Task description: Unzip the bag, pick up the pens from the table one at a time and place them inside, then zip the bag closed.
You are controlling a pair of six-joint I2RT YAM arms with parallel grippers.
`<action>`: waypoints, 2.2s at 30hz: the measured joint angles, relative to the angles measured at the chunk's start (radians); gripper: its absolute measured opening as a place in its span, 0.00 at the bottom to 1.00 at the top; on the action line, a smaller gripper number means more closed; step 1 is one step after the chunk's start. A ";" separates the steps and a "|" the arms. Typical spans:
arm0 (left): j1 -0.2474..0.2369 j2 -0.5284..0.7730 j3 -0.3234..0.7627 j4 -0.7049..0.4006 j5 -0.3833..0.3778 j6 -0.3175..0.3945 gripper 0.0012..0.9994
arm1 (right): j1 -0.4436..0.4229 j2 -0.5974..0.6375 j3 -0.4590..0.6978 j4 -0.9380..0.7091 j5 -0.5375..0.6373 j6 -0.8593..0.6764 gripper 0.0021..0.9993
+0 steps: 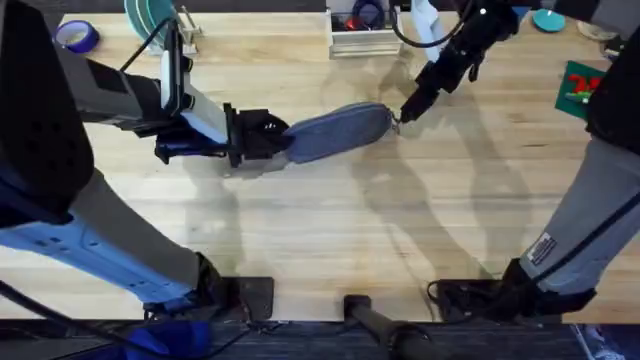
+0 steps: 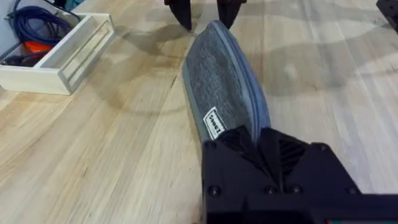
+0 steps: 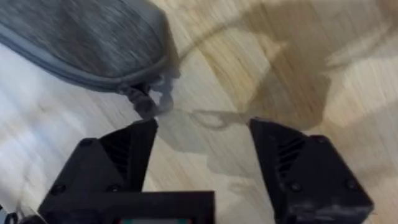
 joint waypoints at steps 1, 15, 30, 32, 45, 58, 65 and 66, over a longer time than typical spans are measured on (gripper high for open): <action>0.000 0.000 0.000 0.000 0.000 0.000 0.04 | -0.001 0.000 0.000 -0.002 0.006 0.002 0.96; 0.000 0.000 0.000 0.000 0.002 -0.002 0.99 | 0.010 -0.016 0.000 -0.049 0.020 0.000 1.00; 0.008 0.000 0.000 -0.030 0.025 -0.017 0.99 | 0.011 -0.122 0.032 -0.066 0.021 0.038 0.99; 0.020 0.000 0.000 -0.041 0.031 -0.022 0.99 | 0.011 -0.146 0.032 -0.087 0.021 0.039 0.99; 0.056 -0.139 0.168 -0.437 -0.185 -0.033 1.00 | 0.011 -0.252 0.039 -0.170 0.025 0.060 0.99; 0.056 -0.390 0.226 -0.594 -0.372 -0.223 1.00 | 0.011 -0.436 0.039 -0.270 0.078 0.173 1.00; 0.056 -0.616 0.226 -0.704 -0.440 -0.389 1.00 | 0.011 -0.546 0.039 -0.367 0.093 0.252 1.00; 0.056 -0.650 0.226 -0.716 -0.451 -0.410 1.00 | 0.011 -0.565 0.039 -0.380 0.093 0.262 1.00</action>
